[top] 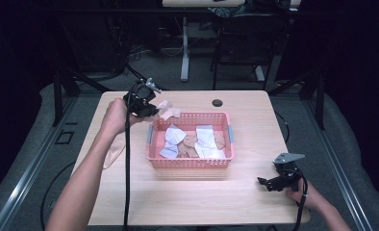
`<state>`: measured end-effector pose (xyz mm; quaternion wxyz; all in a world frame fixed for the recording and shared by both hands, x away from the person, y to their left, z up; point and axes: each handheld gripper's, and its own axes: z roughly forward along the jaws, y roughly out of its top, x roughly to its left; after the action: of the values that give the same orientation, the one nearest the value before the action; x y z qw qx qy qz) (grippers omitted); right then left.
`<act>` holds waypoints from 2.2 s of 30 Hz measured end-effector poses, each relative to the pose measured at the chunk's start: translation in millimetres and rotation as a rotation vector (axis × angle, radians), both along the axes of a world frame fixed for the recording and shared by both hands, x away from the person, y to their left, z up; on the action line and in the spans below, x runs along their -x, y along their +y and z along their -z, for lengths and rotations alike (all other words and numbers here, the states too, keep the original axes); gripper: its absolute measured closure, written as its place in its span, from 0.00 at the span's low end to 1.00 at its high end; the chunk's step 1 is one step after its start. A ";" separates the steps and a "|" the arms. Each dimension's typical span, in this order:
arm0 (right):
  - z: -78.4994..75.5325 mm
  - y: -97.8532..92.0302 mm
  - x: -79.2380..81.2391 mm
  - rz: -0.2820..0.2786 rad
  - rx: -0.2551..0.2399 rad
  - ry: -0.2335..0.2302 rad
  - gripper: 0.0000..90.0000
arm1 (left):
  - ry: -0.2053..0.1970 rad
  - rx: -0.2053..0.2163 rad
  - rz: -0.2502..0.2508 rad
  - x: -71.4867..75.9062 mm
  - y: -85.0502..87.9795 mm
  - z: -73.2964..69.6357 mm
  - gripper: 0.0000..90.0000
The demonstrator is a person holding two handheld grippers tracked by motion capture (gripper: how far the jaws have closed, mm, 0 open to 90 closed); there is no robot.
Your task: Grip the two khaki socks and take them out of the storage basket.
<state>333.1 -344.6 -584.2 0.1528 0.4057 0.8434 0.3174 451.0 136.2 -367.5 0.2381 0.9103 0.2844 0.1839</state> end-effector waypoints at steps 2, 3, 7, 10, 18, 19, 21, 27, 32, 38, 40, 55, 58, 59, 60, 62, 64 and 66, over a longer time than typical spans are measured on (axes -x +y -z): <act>0.1 0.2 0.0 0.002 -0.001 -0.001 0.00 | -0.007 -0.002 -0.006 1.9 6.6 -3.9 0.92; 0.0 0.0 0.0 0.000 0.000 0.000 0.00 | -0.006 0.003 -0.012 2.8 10.1 -5.2 0.92; 0.5 0.3 0.1 0.003 -0.007 -0.002 0.00 | -0.007 0.000 -0.037 5.7 26.1 -8.7 0.92; 0.0 0.0 0.0 0.000 0.000 0.000 0.00 | -0.009 0.005 -0.065 8.0 39.3 -9.7 0.92; 0.1 0.1 0.0 0.002 -0.001 -0.001 0.00 | 0.001 0.010 -0.134 12.2 76.4 -10.4 0.92; 0.0 0.0 0.0 0.000 0.000 0.000 0.00 | 0.006 0.010 -0.140 12.5 80.7 -10.1 0.92; 0.0 0.0 0.0 0.000 0.000 0.000 0.00 | 0.011 0.011 -0.154 13.0 88.7 -8.1 0.92; 0.1 0.1 0.0 0.002 -0.001 -0.001 0.00 | 0.038 0.026 -0.205 12.6 111.5 2.8 0.92; 0.2 0.1 0.0 0.002 -0.002 -0.001 0.00 | 0.075 0.038 -0.246 10.7 128.9 17.4 0.92; 0.1 0.1 0.0 0.002 -0.001 -0.001 0.00 | 0.125 0.046 -0.284 8.0 143.0 39.0 0.92; 0.1 0.2 0.0 0.002 -0.002 -0.001 0.00 | 0.140 0.050 -0.296 7.1 146.8 45.9 0.92; 0.6 0.5 0.1 0.005 -0.009 -0.002 0.00 | 0.229 0.063 -0.378 2.1 164.7 99.1 0.91; 0.6 0.5 0.2 0.006 -0.008 -0.003 0.00 | 0.251 0.059 -0.393 0.7 166.5 110.4 0.91; 0.6 0.5 0.1 0.005 -0.009 -0.003 0.00 | 0.259 0.059 -0.394 0.0 167.2 114.3 0.91; 0.5 0.4 0.1 0.004 -0.007 -0.002 0.00 | 0.267 0.063 -0.401 -0.5 167.8 117.9 0.91; 0.1 0.1 0.0 0.003 0.000 -0.001 0.00 | 0.280 0.064 -0.410 -1.5 168.4 125.0 0.91; 0.5 0.3 0.1 0.003 -0.006 -0.002 0.00 | 0.294 0.059 -0.418 -2.0 168.7 131.6 0.91; 0.6 0.5 0.1 0.005 -0.008 -0.003 0.00 | 0.302 0.059 -0.425 -2.5 169.2 137.4 0.90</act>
<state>332.9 -344.1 -584.8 0.1531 0.4080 0.8409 0.3209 453.5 305.4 -504.9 0.1753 0.8401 0.5065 0.0835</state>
